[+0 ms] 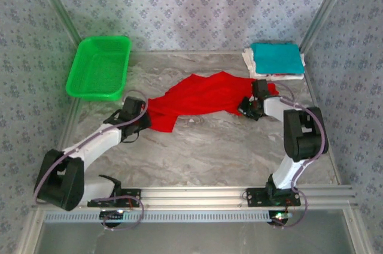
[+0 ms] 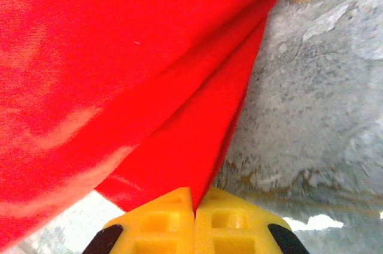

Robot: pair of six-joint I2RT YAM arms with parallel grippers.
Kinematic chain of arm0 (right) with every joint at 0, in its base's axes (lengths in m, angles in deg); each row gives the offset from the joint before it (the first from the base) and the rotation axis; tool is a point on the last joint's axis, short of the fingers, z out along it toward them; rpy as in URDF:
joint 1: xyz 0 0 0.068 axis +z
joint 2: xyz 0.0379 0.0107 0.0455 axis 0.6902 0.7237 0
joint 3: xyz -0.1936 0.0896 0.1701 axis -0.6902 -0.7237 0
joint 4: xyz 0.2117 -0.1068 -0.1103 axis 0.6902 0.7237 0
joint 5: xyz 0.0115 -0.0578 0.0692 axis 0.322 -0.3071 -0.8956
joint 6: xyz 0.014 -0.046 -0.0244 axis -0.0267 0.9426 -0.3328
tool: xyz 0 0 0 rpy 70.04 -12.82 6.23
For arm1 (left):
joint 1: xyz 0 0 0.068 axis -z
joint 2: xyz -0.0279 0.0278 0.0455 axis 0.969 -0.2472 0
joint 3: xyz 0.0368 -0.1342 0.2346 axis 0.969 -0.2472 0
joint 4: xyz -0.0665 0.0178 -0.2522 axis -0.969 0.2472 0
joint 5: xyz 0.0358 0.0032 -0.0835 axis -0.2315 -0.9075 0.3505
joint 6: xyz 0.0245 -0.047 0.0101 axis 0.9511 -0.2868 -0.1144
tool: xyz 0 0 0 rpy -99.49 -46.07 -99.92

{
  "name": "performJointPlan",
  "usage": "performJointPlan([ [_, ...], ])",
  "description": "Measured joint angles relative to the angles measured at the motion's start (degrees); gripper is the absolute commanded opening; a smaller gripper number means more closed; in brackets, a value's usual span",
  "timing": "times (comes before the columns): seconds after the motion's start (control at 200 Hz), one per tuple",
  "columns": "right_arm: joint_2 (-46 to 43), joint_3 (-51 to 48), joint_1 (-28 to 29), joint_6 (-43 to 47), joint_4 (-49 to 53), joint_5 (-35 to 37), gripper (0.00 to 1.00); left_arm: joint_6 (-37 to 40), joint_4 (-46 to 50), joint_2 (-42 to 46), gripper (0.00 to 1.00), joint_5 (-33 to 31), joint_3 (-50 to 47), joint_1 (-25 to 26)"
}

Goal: Fold and stack the t-shirts

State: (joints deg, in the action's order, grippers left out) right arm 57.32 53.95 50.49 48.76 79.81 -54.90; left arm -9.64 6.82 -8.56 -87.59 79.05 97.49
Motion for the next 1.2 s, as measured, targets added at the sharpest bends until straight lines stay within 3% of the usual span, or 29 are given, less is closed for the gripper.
performJointPlan([
  [0.225,-18.99,3.50,-2.19,4.96,9.53,-1.33,0.00,0.92,3.48,11.76,0.00,4.59,3.50,-4.13],
  [0.435,-31.89,12.07,-6.67,7.56,20.06,-3.23,0.00,3.96,10.80,17.84,0.00,8.72,14.64,-5.68],
  [0.964,-46.90,37.03,-7.96,11.21,39.45,-5.60,0.00,9.07,26.88,30.12,0.00,9.16,41.48,-6.43],
  [1.199,-48.65,47.28,-7.96,10.97,41.83,-6.03,0.00,11.43,32.26,28.65,0.00,8.81,61.68,-6.43],
])
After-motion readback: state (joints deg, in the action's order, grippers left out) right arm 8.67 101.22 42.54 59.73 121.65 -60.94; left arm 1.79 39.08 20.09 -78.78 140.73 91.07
